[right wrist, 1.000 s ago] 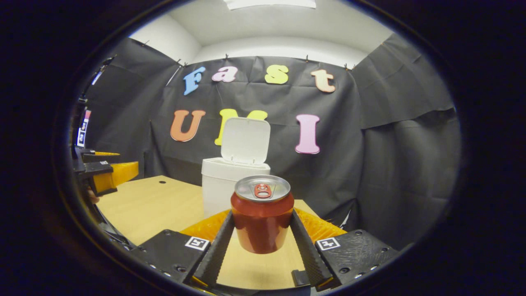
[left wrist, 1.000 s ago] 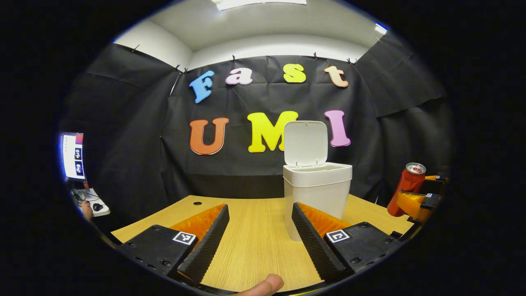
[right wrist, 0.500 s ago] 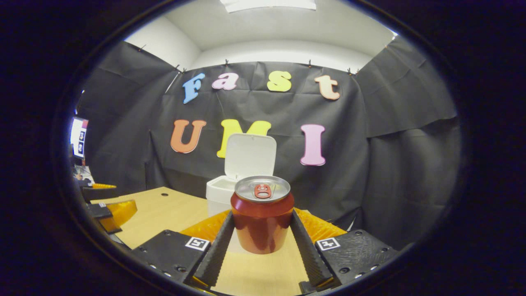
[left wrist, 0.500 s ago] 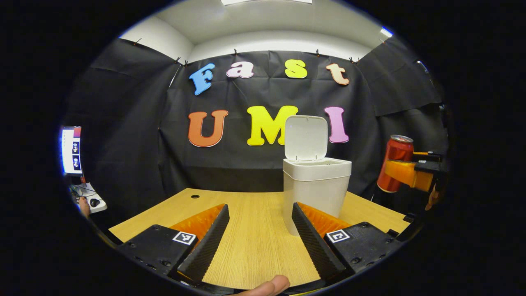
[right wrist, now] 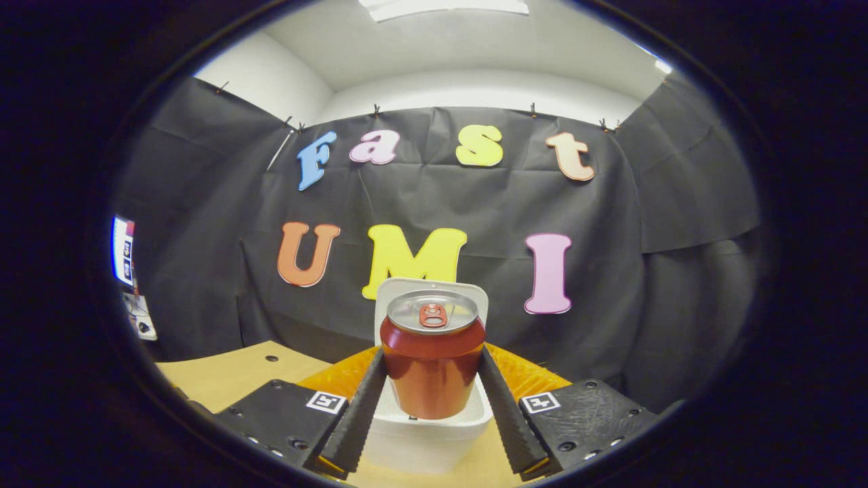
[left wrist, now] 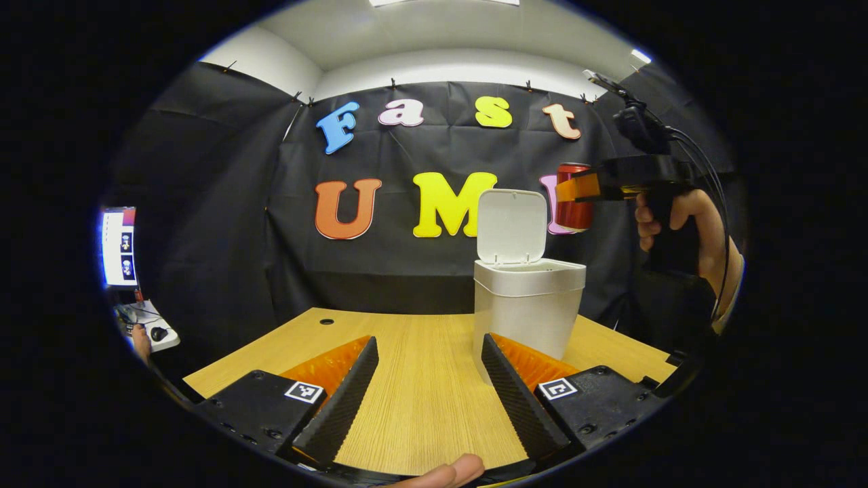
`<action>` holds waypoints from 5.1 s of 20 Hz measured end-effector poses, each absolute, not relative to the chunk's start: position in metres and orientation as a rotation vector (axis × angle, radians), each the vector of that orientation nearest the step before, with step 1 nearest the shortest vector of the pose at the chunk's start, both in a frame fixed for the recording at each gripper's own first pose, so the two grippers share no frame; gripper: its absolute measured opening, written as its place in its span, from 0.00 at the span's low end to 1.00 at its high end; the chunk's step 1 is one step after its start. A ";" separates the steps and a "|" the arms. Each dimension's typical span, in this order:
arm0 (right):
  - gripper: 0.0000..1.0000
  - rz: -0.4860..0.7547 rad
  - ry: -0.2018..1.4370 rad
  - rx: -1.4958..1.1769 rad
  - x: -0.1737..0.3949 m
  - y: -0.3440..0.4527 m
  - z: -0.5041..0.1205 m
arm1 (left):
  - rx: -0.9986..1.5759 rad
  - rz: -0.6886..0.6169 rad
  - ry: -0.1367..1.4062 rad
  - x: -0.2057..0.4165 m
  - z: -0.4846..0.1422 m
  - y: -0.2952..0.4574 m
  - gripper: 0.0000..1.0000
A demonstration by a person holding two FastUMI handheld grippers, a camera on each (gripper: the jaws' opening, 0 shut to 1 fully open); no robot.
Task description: Press the lid of the desktop garbage bin to open it, pick up the crumpled paper on the desktop and throw it into the bin, then pick up the pop can on the desktop and drop it into the bin, and finally close the garbage bin lid.
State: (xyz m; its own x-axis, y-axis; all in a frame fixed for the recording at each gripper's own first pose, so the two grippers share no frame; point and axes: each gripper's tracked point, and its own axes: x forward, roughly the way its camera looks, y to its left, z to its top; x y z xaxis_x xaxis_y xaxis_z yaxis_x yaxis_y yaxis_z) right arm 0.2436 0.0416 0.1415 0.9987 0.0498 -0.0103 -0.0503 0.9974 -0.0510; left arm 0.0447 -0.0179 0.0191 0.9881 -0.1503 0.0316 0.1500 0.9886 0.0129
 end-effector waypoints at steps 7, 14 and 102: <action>0.78 0.021 0.117 -0.055 0.313 0.056 0.099 | 0.051 -0.138 -0.053 0.047 0.022 -0.012 0.99; 0.94 -0.002 0.181 -0.080 0.335 0.052 0.062 | 0.017 -0.152 0.000 0.061 0.005 -0.010 0.99; 0.95 -0.035 0.645 0.069 0.291 0.045 0.018 | -0.017 -0.214 0.017 0.068 -0.009 -0.020 0.97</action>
